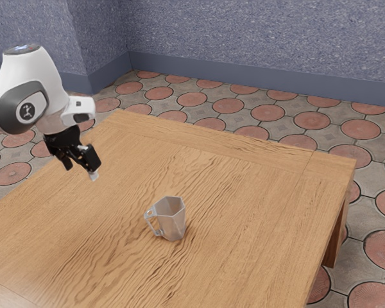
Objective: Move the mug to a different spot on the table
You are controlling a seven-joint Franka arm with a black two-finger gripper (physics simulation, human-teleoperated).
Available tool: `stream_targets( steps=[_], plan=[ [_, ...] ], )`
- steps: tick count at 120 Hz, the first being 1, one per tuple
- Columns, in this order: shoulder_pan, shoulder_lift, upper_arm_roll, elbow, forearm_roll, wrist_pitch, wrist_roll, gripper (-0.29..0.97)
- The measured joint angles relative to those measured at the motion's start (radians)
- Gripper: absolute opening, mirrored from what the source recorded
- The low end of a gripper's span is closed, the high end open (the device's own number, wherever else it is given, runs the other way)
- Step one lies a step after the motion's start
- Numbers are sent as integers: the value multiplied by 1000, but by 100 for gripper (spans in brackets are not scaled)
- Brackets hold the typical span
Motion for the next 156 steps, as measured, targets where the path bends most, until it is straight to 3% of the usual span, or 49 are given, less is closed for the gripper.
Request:
stream_targets(
  steps=[51, 117, 156],
  plan=[
    [-3, -34, 2, -157, -109, 89, 341, 68],
    [-21, -53, 23, -338, -253, 375, 810, 67],
    [-49, 62, 18, -345, -457, 496, 955, 67]
  ],
)
